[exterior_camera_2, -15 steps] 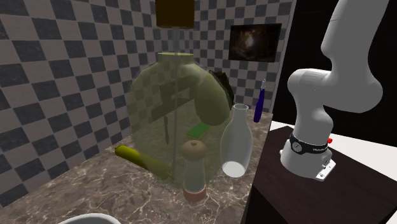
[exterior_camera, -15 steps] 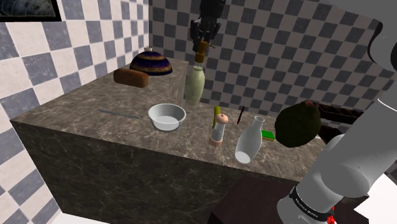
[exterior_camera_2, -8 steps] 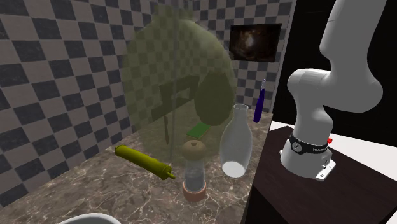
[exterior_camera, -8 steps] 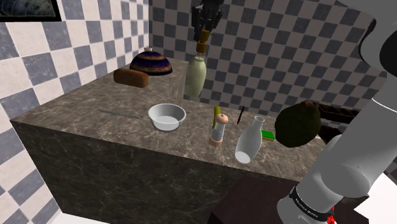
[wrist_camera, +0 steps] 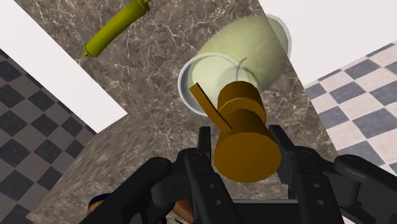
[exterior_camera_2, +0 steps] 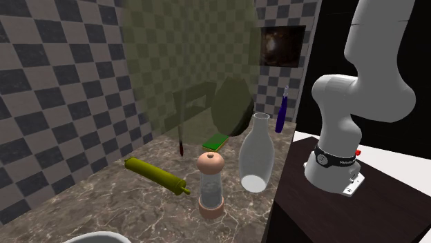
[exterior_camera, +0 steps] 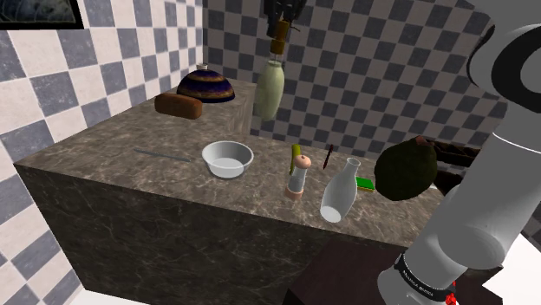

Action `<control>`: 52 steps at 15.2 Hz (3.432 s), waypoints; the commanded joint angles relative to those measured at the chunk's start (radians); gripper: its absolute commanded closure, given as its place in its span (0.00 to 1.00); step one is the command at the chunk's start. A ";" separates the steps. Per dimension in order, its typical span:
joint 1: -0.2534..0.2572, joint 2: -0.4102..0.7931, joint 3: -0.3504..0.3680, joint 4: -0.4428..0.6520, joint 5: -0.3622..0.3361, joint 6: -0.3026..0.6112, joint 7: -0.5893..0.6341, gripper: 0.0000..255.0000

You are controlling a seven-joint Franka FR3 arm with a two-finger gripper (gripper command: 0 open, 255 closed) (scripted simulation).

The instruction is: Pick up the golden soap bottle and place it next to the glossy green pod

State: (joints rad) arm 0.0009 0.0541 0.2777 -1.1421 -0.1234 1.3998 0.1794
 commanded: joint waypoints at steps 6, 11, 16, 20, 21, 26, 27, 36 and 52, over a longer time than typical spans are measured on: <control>-0.021 -0.039 -0.011 0.019 0.016 -0.053 -0.032 1.00; -0.073 -0.255 -0.079 -0.229 0.087 -0.008 -0.127 1.00; -0.095 -0.426 -0.154 -0.397 0.115 -0.006 -0.219 1.00; -0.105 -0.543 -0.214 -0.497 0.116 -0.022 -0.290 1.00; -0.108 -0.570 -0.230 -0.518 0.113 -0.028 -0.308 1.00; -0.120 -0.693 -0.305 -0.600 0.091 -0.066 -0.397 1.00; -0.122 -0.715 -0.320 -0.613 0.084 -0.075 -0.415 1.00; -0.143 -0.877 -0.463 -0.669 -0.003 -0.170 -0.583 1.00; -0.164 -1.047 -0.649 -0.724 -0.165 -0.243 -0.802 1.00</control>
State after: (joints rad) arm -0.1597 -0.9771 -0.3710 -1.8420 -0.2854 1.1482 -0.6226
